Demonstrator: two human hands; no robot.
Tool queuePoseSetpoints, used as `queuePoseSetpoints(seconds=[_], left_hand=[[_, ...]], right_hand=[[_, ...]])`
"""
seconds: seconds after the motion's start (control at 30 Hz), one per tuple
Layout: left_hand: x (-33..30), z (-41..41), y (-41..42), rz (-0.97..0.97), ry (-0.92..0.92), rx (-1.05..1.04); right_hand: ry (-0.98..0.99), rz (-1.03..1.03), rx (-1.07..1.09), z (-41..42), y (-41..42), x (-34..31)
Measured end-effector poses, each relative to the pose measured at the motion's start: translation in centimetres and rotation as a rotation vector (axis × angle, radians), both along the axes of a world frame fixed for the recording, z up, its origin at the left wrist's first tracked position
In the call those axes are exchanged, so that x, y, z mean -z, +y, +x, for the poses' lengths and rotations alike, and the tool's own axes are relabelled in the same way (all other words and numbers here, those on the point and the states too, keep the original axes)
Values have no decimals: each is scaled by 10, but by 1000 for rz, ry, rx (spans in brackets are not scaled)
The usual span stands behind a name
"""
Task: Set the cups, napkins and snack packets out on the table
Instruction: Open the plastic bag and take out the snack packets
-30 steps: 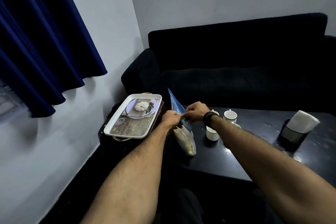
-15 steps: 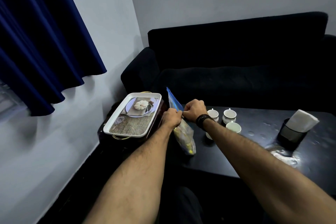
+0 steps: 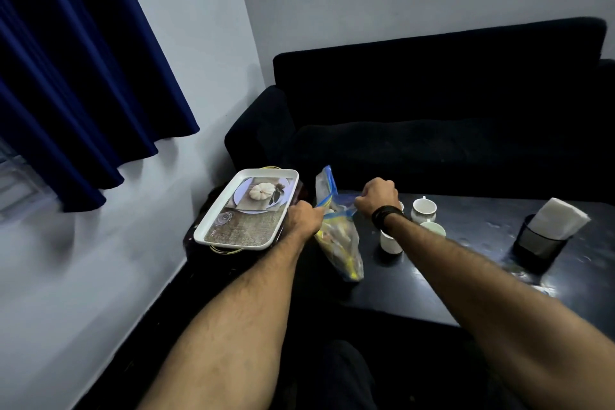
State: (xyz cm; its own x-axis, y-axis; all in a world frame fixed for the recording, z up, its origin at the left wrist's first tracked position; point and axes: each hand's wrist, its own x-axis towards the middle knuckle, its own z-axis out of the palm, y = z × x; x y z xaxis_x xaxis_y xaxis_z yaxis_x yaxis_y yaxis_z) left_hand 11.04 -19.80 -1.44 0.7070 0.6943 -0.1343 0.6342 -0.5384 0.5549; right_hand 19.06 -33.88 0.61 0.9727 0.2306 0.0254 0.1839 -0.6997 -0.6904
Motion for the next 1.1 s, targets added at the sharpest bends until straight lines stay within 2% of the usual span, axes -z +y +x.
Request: queuePoseSetpoints(seconds=[0.1, 0.23, 0.37, 0.47, 0.53, 0.67, 0.73, 0.87, 0.97, 1.1], left_hand=[[0, -1, 3, -49, -2, 43], [-6, 1, -13, -96, 30, 81], [-9, -3, -23, -145, 140, 78], [-9, -10, -15, -104, 156, 45], [-11, -10, -11, -132, 186, 66], [-15, -9, -9, -91, 231, 77], [-11, -10, -6, 30, 197, 70], [-7, -9, -5, 202, -17, 145], [-3, -5, -10, 289, -85, 204], [-3, 0, -17, 298, -141, 173]], right_hand=[[107, 20, -54, 0, -3, -1], [225, 13, -236, -7, 6, -5], [162, -45, -220, -7, 6, -5], [17, -163, -116, 2, -12, -5], [3, -170, -66, 6, -20, -5], [-11, -223, -170, 6, -19, -6], [12, -243, -293, 8, -19, -3], [32, -304, -527, 13, -17, 3], [4, -197, -502, 15, -10, 1], [-170, -142, -374, 10, 5, -6]])
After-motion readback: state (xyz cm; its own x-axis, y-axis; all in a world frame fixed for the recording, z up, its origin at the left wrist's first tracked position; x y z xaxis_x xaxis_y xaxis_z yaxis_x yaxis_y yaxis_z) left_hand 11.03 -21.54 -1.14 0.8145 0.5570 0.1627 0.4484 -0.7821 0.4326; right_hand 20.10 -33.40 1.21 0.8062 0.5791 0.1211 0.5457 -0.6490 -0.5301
